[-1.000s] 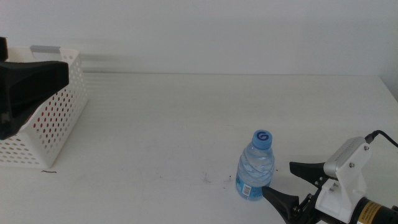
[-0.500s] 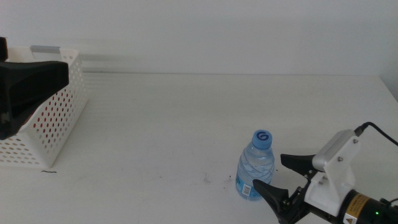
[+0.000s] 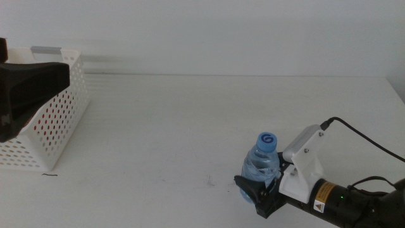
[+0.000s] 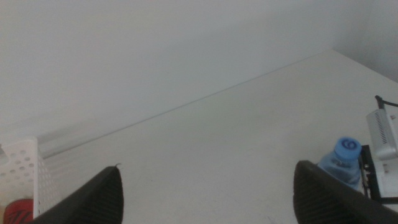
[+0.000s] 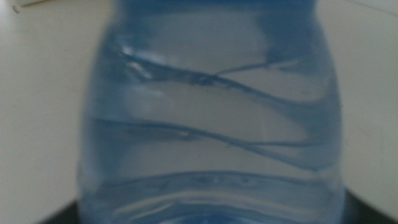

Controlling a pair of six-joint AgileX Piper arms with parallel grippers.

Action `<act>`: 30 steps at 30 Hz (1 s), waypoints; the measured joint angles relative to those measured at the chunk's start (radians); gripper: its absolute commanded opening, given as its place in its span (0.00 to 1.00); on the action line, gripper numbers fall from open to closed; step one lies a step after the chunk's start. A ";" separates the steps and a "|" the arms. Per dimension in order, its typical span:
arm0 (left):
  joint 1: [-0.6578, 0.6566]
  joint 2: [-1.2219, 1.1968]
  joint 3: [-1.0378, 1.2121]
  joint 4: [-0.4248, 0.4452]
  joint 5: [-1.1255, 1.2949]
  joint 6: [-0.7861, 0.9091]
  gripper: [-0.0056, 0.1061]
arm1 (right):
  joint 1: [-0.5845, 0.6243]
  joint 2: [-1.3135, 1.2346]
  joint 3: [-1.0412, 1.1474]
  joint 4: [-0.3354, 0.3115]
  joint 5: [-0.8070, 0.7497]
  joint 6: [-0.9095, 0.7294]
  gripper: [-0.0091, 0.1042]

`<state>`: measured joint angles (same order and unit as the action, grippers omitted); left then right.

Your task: Use arms to grab the bottles and put them into the dustbin to the left of the table.

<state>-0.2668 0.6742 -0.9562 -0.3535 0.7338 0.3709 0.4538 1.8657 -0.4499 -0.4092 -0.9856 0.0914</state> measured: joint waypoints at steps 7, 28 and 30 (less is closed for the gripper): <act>0.000 0.000 0.000 0.000 0.000 0.000 0.89 | 0.033 0.013 -0.061 0.077 0.050 -0.005 0.06; 0.000 0.000 0.000 0.000 -0.006 0.000 0.89 | 0.109 0.513 -1.097 0.033 0.497 0.172 0.15; 0.000 0.000 0.000 0.000 -0.006 0.000 0.89 | 0.115 0.525 -1.113 0.029 0.489 0.170 0.29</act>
<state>-0.2668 0.6742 -0.9562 -0.3535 0.7274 0.3709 0.5691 2.3902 -1.5628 -0.3800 -0.4961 0.2609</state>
